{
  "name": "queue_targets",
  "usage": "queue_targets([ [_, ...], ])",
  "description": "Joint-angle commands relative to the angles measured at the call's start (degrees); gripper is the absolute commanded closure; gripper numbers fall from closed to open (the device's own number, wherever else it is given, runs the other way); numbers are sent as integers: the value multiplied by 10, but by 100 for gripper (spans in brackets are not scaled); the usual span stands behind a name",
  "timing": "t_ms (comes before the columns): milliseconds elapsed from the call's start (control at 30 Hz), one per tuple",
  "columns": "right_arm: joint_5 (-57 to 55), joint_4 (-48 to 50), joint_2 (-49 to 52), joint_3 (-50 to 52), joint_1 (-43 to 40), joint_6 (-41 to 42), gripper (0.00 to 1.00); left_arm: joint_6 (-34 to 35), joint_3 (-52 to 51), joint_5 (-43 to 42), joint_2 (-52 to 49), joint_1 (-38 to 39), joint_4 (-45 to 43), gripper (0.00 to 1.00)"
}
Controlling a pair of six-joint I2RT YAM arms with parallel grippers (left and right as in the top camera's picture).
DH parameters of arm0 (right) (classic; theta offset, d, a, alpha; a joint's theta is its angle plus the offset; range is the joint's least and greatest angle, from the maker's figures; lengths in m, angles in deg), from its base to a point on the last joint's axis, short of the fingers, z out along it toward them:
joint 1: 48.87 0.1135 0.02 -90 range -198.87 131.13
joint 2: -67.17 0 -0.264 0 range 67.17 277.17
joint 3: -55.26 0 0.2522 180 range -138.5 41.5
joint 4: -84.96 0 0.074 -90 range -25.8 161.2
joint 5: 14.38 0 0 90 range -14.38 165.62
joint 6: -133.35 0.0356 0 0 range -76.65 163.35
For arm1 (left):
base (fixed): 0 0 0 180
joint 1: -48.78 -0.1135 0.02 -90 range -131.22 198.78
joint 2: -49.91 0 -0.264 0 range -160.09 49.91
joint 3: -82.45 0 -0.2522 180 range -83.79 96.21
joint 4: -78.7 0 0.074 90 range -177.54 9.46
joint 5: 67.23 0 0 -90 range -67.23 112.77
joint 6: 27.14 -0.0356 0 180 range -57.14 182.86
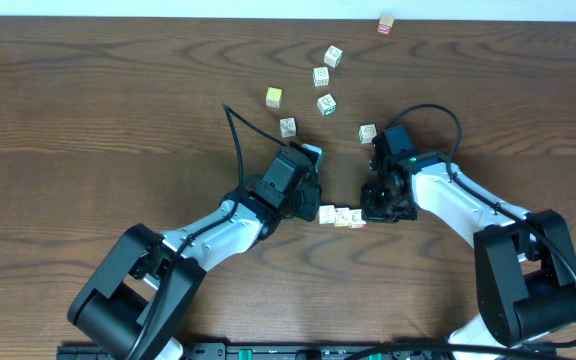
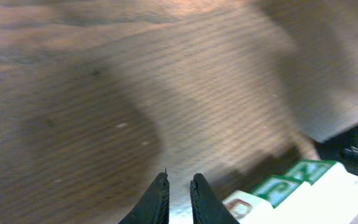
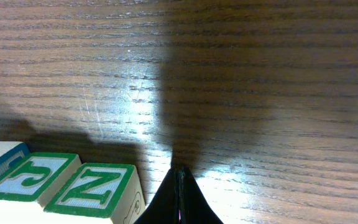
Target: Lift 3 blocks
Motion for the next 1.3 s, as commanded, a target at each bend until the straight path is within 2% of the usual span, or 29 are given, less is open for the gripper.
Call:
queue_targets([
  [0,-45,2,17,13,2,8,99,16,13,-40,-6,0,0,86],
  [667,-45,2,17,13,2,7,99,33,13,-35,-36,36,3,86],
  [933,-45,2,17,13,2,7,99,33,13,38,-36,24,11,86],
  [1133,-45,2,17,13,2,5,99,56,13,47,-12,-40,88,92],
  [1267,-46,2,17,13,2,0,99,70,13,49,23,-38,170,92],
])
